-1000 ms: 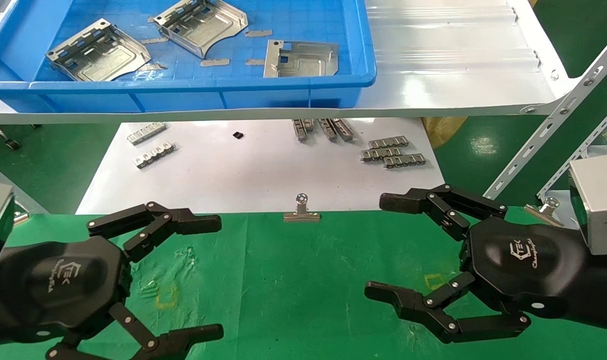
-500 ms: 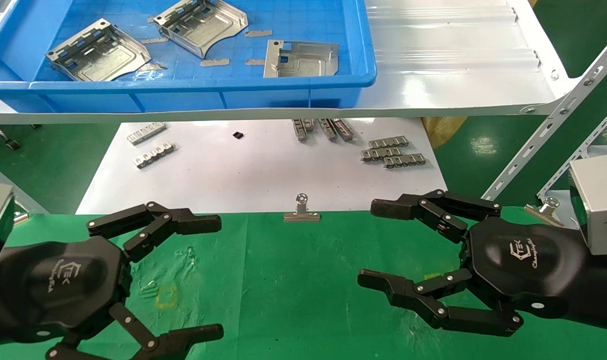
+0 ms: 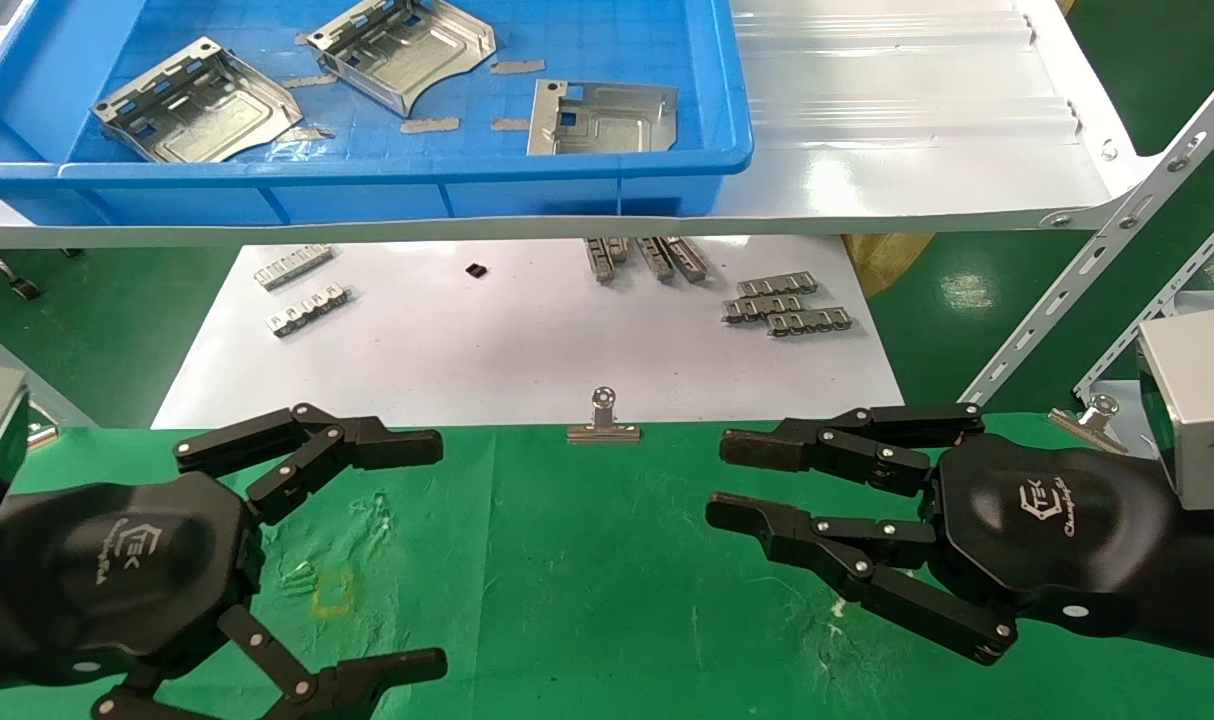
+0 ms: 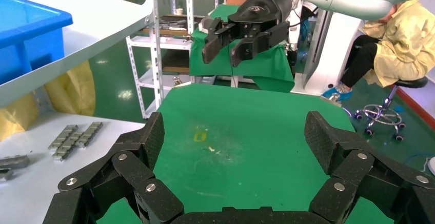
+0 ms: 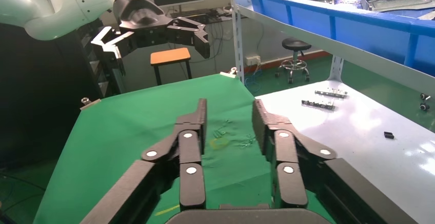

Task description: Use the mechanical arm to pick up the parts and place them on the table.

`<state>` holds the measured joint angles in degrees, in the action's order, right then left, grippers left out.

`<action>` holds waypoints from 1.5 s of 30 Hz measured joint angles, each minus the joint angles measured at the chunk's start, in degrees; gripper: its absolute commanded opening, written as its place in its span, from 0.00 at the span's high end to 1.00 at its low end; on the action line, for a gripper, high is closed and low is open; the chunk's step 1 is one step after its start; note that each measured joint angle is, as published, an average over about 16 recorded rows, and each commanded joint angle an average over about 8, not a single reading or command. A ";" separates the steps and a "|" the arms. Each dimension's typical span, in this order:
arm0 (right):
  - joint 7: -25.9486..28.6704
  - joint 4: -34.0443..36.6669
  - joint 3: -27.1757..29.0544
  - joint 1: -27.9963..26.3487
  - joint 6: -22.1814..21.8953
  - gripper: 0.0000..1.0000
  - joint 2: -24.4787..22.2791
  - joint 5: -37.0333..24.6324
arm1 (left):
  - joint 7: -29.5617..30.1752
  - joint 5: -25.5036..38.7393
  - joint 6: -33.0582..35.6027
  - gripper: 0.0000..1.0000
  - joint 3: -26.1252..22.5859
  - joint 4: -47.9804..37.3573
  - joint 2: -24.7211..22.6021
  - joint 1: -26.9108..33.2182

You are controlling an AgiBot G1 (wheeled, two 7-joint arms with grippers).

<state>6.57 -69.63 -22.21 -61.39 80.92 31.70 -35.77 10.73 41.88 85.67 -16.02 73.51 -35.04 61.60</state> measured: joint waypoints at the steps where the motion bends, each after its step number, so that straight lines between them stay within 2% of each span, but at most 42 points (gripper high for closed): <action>1: 0.00 0.00 0.00 0.00 0.00 1.00 0.00 0.00 | 0.00 0.00 0.00 0.00 0.00 0.00 0.00 0.00; 9: 0.00 0.00 0.00 0.00 0.00 1.00 0.00 0.00 | 0.00 0.35 -0.14 0.00 -0.04 -0.14 -0.06 0.57; 15: 0.00 0.00 0.00 0.00 0.00 1.00 0.00 0.00 | 0.24 2.36 -0.30 0.00 -0.66 -2.21 -1.06 4.47; 22: 0.00 0.00 0.00 0.00 0.00 1.00 0.00 0.00 | -0.22 7.49 -0.41 0.00 -2.65 -11.34 -5.05 14.94; 30: 0.00 0.00 0.00 0.00 0.00 1.00 0.00 0.00 | -3.63 16.17 -4.79 0.00 -5.88 -30.99 -13.30 31.53; 31: 0.00 0.00 0.00 0.00 0.00 0.97 0.00 0.00 | -4.22 17.34 -6.00 0.00 -6.30 -33.72 -14.51 33.50; 32: 0.00 0.00 0.00 0.00 0.00 0.89 0.00 0.00 | -4.86 18.54 -7.31 0.00 -6.73 -36.35 -15.68 35.38; 35: 0.00 0.00 0.00 0.00 0.00 0.52 0.00 0.00 | -6.97 22.11 -11.94 0.00 -8.03 -43.85 -19.16 40.57; 36: 0.00 0.00 0.00 0.00 0.00 0.39 0.00 0.00 | -7.68 23.22 -13.67 0.06 -8.43 -46.23 -20.30 42.15; 39: 0.00 0.00 0.00 0.00 0.00 0.05 0.00 0.00 | -9.56 26.16 -19.10 0.43 -9.48 -52.65 -23.45 46.17; 40: 0.00 0.00 0.00 0.00 0.00 0.00 0.00 0.00 | -10.06 27.02 -20.87 0.56 -9.81 -54.55 -24.42 47.28; 43: 0.00 0.00 0.00 0.00 0.00 0.00 0.00 0.00 | -11.23 29.27 -25.42 0.93 -10.80 -59.52 -27.04 50.04; 44: 0.00 0.00 0.00 0.00 0.00 0.00 0.00 0.00 | -11.53 29.92 -26.64 1.00 -11.13 -60.95 -27.79 50.79; 45: 0.00 0.00 0.00 0.00 0.00 0.00 0.00 0.00 | -11.79 30.54 -27.74 1.00 -11.44 -62.28 -28.49 51.48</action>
<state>6.57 -69.63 -22.21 -61.39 80.91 31.69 -35.77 -1.06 72.41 57.93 -27.46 11.23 -63.53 113.07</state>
